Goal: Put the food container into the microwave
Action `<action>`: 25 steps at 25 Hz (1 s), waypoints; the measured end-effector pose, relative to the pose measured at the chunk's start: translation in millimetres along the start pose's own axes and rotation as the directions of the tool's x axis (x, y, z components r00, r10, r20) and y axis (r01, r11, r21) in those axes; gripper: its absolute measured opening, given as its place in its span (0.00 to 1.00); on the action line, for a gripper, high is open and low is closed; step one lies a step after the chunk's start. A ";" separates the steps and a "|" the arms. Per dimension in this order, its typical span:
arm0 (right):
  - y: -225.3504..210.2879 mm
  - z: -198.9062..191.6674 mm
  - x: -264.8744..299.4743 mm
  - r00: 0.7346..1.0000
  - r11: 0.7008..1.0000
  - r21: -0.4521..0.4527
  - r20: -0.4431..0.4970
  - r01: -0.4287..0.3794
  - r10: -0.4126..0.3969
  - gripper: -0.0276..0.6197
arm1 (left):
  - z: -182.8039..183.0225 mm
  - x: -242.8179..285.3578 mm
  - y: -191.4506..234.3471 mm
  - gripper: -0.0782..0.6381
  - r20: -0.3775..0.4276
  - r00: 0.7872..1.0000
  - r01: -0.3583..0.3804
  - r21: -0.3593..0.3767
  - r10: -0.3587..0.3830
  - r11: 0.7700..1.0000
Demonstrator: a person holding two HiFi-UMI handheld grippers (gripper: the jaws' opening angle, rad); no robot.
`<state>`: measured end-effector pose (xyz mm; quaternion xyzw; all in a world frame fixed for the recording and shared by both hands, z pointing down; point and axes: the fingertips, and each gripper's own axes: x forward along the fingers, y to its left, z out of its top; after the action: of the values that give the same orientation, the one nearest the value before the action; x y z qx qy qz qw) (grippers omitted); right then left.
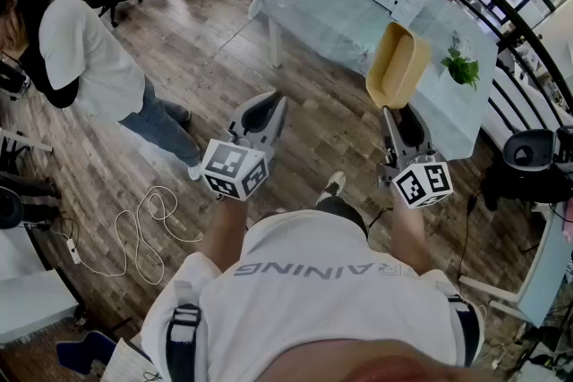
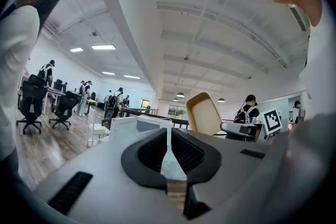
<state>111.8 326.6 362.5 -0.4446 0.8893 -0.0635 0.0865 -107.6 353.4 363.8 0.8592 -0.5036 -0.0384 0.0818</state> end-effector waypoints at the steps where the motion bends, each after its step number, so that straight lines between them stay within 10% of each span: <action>1: 0.4 -0.4 -0.1 1.000 1.000 0.001 0.004 -0.004 0.004 0.36 | -1.5 0.2 -0.5 0.18 -0.002 1.000 0.001 -0.001 -0.001 1.000; 25: -7.4 -0.5 -3.2 1.000 0.999 0.034 0.022 -0.009 0.008 0.36 | -14.8 5.1 -10.3 0.18 -0.034 0.999 0.016 -0.020 -0.017 1.000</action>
<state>119.4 324.8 364.8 -0.4398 0.8890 -0.0735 0.1040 -94.1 355.4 376.6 0.8629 -0.4947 -0.0293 0.0985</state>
